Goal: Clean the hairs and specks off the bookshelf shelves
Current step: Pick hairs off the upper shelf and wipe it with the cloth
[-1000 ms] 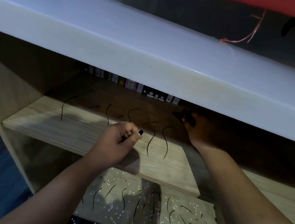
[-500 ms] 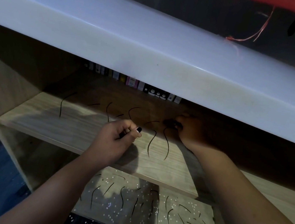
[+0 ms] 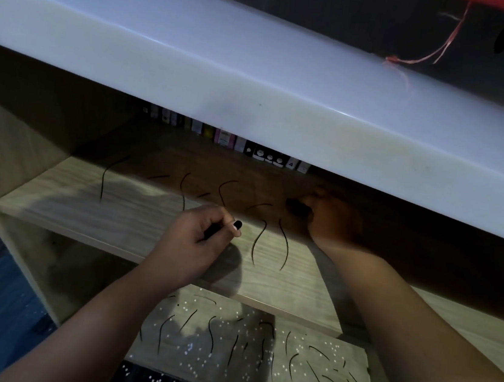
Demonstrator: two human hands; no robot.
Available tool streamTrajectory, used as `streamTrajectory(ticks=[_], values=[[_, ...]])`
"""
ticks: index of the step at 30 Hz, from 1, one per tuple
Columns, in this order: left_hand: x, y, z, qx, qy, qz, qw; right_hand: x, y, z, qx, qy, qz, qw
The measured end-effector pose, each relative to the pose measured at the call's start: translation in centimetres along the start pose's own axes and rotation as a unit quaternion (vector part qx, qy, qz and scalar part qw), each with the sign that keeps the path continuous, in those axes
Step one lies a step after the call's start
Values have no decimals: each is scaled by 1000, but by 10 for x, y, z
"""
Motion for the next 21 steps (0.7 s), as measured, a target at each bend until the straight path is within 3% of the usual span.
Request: streamTrajectory(ticks=[8, 11, 15, 21], values=[[0, -2, -1, -3, 3, -1, 1000, 1, 2, -11, -8, 0, 36, 999], [0, -3, -1, -5, 3, -2, 1000, -2, 7, -32, -50, 20, 47, 997], [0, -4, -1, 2, -1, -1, 1000, -14, 15, -66, -103, -14, 81, 991], [1, -1, 0, -14, -1, 7, 1000, 1, 12, -31, -61, 8, 67, 996]])
Point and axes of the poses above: each hand's wrist, its own z-axis towards the middle knuckle, its own x-axis out of the palm, y = z × x, the point moved 5 cm from there along z, towards the middle knuckle, and after that the axes turned 11 degrees about x, right-handed, at the moved point
